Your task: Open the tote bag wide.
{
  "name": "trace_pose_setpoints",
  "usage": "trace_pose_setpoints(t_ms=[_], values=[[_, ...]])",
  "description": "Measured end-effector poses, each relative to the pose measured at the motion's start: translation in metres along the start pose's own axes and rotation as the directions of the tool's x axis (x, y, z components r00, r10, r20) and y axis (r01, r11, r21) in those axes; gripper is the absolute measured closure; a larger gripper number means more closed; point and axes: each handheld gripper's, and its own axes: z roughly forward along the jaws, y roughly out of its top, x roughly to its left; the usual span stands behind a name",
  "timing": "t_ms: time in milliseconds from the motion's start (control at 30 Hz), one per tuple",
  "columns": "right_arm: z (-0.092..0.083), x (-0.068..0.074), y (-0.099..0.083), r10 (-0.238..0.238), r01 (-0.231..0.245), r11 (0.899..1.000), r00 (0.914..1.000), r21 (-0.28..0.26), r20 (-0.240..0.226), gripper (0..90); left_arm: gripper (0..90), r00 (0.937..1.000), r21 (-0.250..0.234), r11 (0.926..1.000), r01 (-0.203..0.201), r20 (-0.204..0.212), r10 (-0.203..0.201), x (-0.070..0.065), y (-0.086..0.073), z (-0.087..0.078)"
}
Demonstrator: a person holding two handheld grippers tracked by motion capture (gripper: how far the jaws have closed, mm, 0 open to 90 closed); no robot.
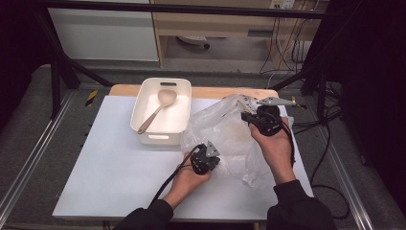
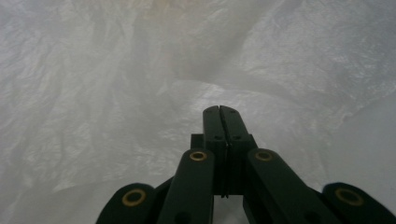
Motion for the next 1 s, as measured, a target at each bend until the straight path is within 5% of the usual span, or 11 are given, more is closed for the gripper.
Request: trace_pose_setpoints(t_ms=[467, 600, 800, 1000], values=[[-0.003, 0.014, 0.022, -0.017, 0.017, 1.000, 0.9998, 0.013, -0.003, 90.0, 90.0, 0.9975, 0.039, 0.9973, -0.062, 0.037, 0.060, 0.021, 0.008, 0.004], [-0.002, 0.016, 0.020, -0.027, 0.027, 0.999, 0.9995, 0.030, -0.018, 90.0, 90.0, 0.9976, 0.021, 0.9996, -0.021, 0.066, 0.019, 0.028, 0.007, 0.005], [0.006, 0.009, 0.013, 0.001, 0.001, 0.999, 0.9995, 0.042, -0.033, 90.0, 90.0, 0.9984, 0.028, 0.9996, -0.006, 0.057, 0.004, 0.026, 0.008, 0.004], [0.008, 0.001, 0.008, 0.033, -0.032, 0.999, 0.9988, 0.043, -0.035, 90.0, 90.0, 0.9952, -0.005, 0.9999, -0.010, 0.097, 0.011, 0.013, 0.010, -0.009]])
